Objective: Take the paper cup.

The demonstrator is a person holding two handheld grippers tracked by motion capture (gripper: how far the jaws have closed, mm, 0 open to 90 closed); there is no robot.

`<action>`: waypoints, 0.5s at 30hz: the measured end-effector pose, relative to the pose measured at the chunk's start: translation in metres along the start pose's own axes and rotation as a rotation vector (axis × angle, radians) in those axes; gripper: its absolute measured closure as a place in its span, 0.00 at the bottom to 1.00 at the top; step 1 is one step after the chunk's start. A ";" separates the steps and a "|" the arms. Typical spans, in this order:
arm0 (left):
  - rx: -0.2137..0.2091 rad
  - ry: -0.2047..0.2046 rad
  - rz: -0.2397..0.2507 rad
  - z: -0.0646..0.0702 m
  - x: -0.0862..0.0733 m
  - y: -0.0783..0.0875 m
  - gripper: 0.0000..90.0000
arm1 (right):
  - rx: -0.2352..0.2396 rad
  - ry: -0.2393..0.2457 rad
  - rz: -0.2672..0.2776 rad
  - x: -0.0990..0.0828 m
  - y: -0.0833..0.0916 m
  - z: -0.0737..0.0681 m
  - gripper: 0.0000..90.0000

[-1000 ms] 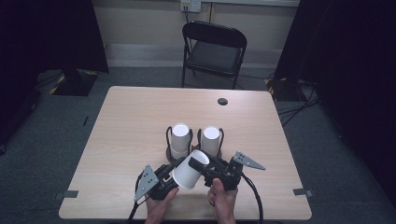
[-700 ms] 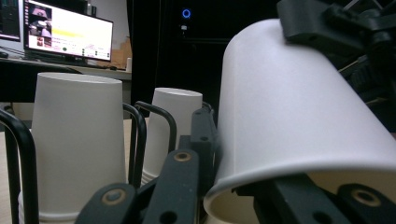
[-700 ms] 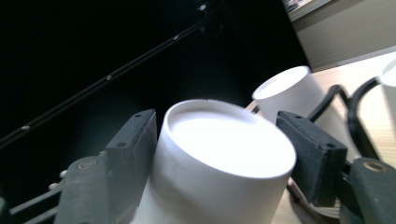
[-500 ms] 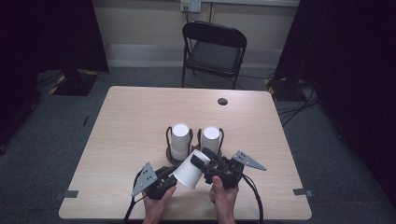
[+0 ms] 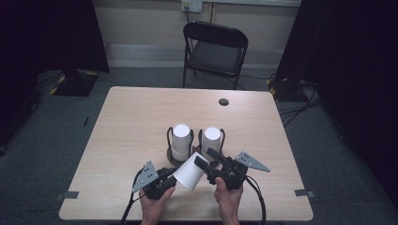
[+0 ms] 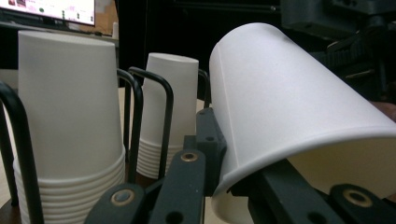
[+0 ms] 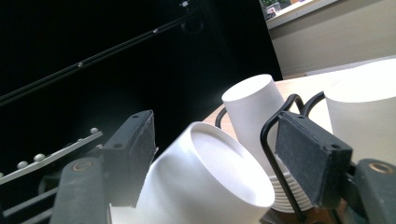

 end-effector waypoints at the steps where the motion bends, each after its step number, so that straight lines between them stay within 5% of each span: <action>1: 0.004 0.007 -0.008 -0.001 0.000 0.001 0.96 | 0.001 0.001 0.000 0.000 0.000 0.000 0.32; 7: 0.010 0.095 -0.039 -0.012 0.000 0.008 0.96 | -0.005 0.016 -0.003 0.000 0.004 0.001 0.32; 15: 0.033 0.090 -0.104 -0.018 0.008 0.012 0.96 | -0.036 0.095 -0.020 -0.001 0.010 0.005 0.31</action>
Point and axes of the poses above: each handheld gripper's, and its own axes: y roughly backward along the jaws, x roughly out of its top, z roughly to its right, the point moved 4 cm from there along -y, roughly forward along the jaws, and after that the axes turned 4 degrees about z, right-handed, at the moved point
